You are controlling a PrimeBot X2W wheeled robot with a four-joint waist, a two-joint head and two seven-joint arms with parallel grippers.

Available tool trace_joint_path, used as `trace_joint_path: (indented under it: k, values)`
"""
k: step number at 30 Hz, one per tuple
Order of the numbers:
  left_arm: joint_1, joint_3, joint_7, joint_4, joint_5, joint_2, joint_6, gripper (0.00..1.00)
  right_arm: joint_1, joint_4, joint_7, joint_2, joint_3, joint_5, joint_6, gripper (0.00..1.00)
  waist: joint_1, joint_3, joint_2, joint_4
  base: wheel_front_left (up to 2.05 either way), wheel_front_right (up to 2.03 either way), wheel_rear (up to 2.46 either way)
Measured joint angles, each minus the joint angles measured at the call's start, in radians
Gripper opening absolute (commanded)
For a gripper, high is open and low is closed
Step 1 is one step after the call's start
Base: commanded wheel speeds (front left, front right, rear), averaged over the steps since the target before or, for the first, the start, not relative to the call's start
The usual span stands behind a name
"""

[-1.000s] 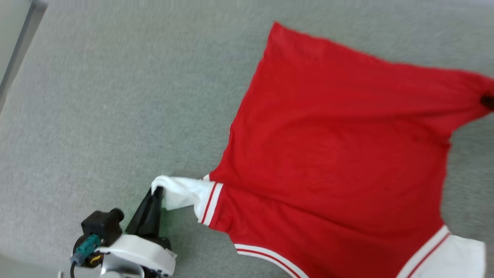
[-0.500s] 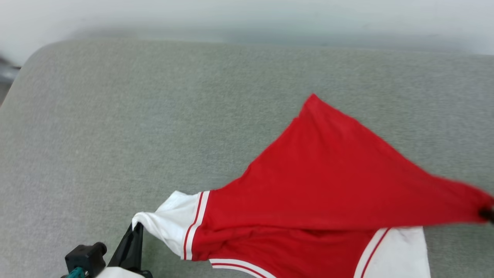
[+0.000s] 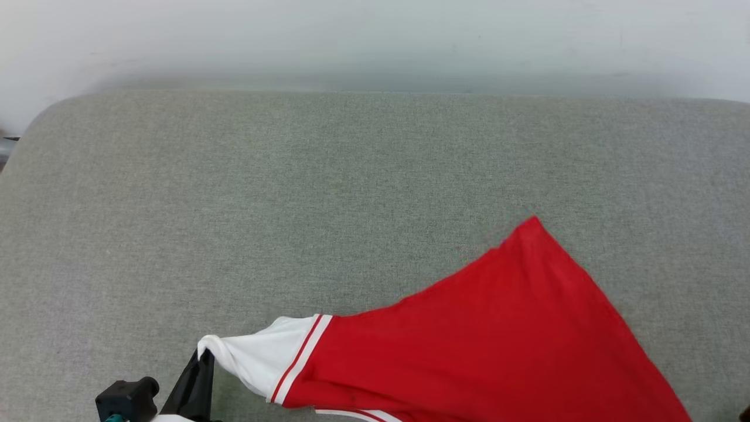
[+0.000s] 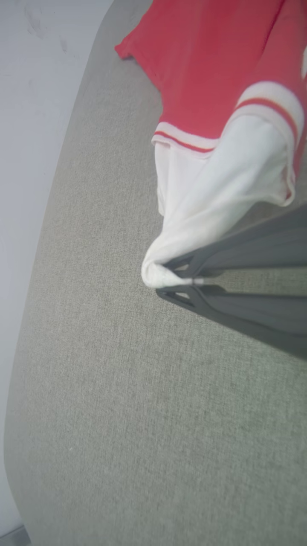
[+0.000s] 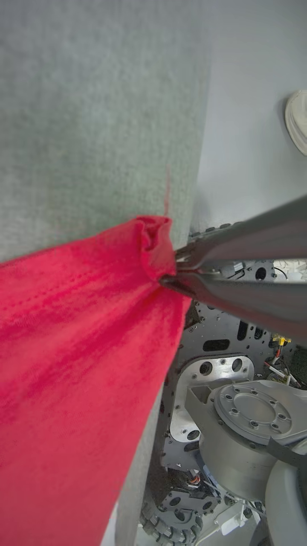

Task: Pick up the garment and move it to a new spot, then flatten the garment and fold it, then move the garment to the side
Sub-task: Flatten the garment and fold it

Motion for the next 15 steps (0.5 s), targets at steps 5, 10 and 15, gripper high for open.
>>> trace_joint_path:
  k: [5, 10, 15]
  values:
    - [0.011, 0.001, 0.001, 0.004, -0.002, 0.007, 0.001, 0.0, 0.025, 0.005, -0.035, 0.035, 0.003, -0.007, 0.0, 0.43, 0.0, -0.008, 0.0, -0.007, 0.0, 0.0, 0.0]
    - [0.015, 0.001, 0.001, 0.005, -0.007, 0.01, 0.004, 0.0, -0.02, -0.037, -0.108, 0.046, -0.05, -0.007, 0.0, 1.0, 0.0, -0.02, 0.0, -0.013, 0.0, 0.0, 0.0]
    - [0.016, -0.003, 0.004, -0.001, -0.008, 0.011, 0.009, 0.0, -0.098, -0.127, -0.168, 0.045, -0.083, -0.007, 0.0, 1.0, 0.0001, -0.024, 0.0, -0.012, 0.0, 0.0, 0.0]
